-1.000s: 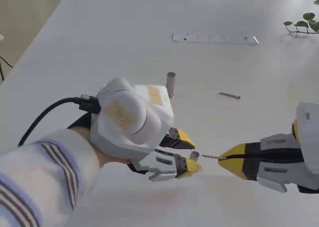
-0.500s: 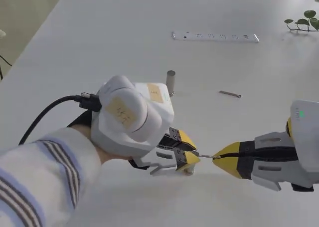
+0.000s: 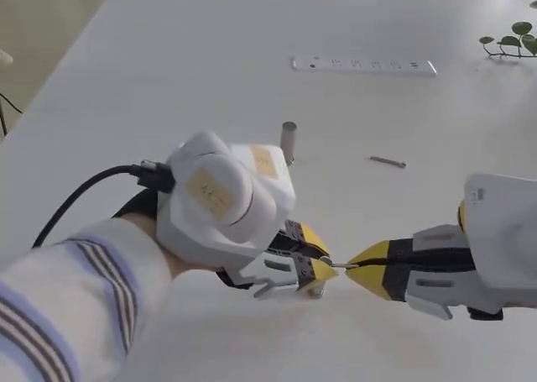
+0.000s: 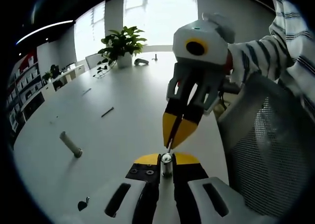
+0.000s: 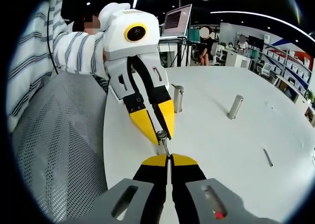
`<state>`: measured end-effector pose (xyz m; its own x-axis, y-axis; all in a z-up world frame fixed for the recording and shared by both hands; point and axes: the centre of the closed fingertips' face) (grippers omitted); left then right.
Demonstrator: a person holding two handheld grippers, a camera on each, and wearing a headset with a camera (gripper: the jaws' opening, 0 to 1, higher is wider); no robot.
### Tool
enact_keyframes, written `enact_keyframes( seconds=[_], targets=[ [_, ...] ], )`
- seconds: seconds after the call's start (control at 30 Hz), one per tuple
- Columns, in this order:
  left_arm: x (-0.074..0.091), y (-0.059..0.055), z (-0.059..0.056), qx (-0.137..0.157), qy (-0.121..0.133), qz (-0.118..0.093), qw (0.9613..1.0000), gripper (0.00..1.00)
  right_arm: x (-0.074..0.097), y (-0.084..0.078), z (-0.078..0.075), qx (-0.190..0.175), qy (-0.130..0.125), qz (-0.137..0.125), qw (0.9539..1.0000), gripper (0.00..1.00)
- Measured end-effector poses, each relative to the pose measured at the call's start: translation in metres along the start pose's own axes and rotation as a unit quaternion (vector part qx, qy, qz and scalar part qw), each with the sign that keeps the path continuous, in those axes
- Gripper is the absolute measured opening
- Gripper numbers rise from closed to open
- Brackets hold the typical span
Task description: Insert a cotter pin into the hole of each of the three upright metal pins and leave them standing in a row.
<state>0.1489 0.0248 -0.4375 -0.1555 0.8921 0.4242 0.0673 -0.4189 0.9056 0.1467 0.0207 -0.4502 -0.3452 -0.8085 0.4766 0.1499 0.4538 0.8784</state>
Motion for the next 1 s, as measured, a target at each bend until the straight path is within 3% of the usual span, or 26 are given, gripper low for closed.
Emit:
enact_keyframes(
  seconds=[0.23, 0.33, 0.43, 0.47, 0.67, 1.0],
  targets=[
    [-0.002, 0.001, -0.001, 0.0, -0.001, 0.001, 1.0, 0.05, -0.007, 0.006, 0.006, 0.002, 0.01, -0.006, 0.9999, 0.0],
    [-0.002, 0.001, -0.001, 0.003, 0.0, 0.0, 1.0, 0.05, -0.008, 0.003, 0.006, -0.006, 0.012, 0.004, 0.9999, 0.0],
    [-0.001, 0.001, 0.0, 0.008, 0.003, -0.001, 1.0, 0.05, -0.004, 0.001, 0.001, 0.002, 0.001, 0.01, 0.9999, 0.19],
    [-0.001, 0.001, 0.0, 0.008, 0.003, -0.002, 1.0, 0.05, -0.002, 0.0, 0.0, -0.001, -0.003, 0.014, 0.9999, 0.21],
    [-0.001, 0.0, -0.001, 0.009, 0.003, -0.002, 1.0, 0.05, 0.009, -0.004, -0.002, 0.005, -0.004, 0.023, 0.9997, 0.04],
    [-0.002, -0.001, -0.001, 0.016, 0.001, -0.003, 0.9999, 0.05, 0.003, 0.003, 0.0, 0.0, 0.004, 0.01, 0.9999, 0.0]
  ],
)
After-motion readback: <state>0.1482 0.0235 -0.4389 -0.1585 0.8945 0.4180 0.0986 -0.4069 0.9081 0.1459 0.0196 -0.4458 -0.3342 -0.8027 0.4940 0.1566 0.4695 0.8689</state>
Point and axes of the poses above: the centre of the closed fingertips' face, and the gripper's own axes: x roughly backward along the fingers, z roughly to its left, y roughly out of its top, and after that the axes turned 10 degrees about -z, right-handed
